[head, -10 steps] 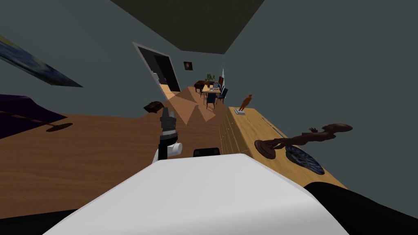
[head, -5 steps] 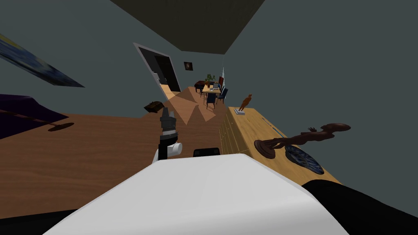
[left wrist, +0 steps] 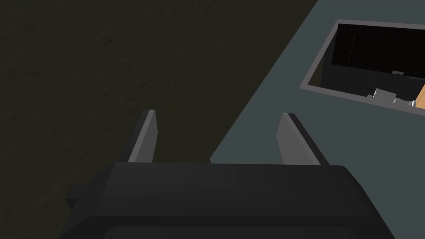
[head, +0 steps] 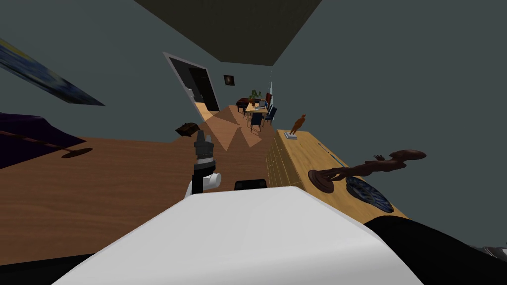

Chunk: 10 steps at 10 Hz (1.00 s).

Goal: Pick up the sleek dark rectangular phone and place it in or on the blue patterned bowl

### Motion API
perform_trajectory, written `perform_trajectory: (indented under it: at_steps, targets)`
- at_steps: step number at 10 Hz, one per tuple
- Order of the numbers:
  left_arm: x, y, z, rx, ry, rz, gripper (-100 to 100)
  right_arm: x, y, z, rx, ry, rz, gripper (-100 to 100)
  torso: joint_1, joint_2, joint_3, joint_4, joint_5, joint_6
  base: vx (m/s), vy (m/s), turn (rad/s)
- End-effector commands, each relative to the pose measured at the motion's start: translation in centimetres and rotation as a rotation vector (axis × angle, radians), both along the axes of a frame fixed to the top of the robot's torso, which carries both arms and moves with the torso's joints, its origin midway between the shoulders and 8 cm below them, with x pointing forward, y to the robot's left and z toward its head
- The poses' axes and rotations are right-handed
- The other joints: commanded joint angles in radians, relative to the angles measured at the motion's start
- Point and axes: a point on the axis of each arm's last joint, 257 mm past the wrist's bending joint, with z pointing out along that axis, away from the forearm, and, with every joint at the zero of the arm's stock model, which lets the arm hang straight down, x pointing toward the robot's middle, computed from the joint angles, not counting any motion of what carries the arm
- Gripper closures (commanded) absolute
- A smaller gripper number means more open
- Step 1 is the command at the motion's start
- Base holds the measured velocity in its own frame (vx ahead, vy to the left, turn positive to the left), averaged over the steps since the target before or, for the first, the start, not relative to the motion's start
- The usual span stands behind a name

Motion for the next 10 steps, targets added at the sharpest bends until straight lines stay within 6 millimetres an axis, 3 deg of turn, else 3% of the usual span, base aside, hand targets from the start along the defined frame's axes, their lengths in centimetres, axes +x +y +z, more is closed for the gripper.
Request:
perform_trajectory:
  at_steps: [1, 2, 5, 7, 8, 10]
  targets:
    - [0.0, 0.0, 0.0, 0.000, 0.000, 0.000, 0, 1.5, -0.5, 0.3, -0.006, -0.015, 0.006, 100, 0.000, 0.000, 0.000, 0.000, 0.000, 0.000, -0.003, -0.015, 0.014]
    - [0.0, 0.0, 0.0, 0.000, 0.000, 0.000, 0, 3.7, -1.3, 1.2, -0.017, -0.038, 0.015, 100, 0.000, 0.000, 0.000, 0.000, -0.001, 0.000, -0.001, -0.015, 0.008]
    - [0.0, 0.0, 0.0, 0.000, 0.000, 0.000, 0, 3.7, -1.3, 1.2, -0.017, -0.038, 0.015, 100, 0.001, 0.001, 0.000, 0.000, -0.001, 0.002, 0.001, -0.009, 0.008]
    - [0.0, 0.0, 0.0, 0.000, 0.000, 0.000, 0, 7.6, -2.4, 2.9, -0.033, -0.083, 0.031, 100, 0.001, 0.001, 0.001, 0.000, 0.000, 0.001, -0.003, -0.013, 0.000]
    - [0.0, 0.0, 0.0, 0.000, 0.000, 0.000, 0, 7.6, -2.4, 2.9, -0.033, -0.083, 0.031, 100, 0.000, 0.000, 0.000, 0.000, 0.000, 0.001, 0.001, -0.021, 0.021]
    - [0.0, 0.0, 0.0, 0.000, 0.000, 0.000, 0, 11.0, -2.9, 4.5, -0.040, -0.126, 0.044, 100, 0.000, -0.001, 0.000, 0.000, -0.001, 0.001, 0.005, -0.019, 0.002]
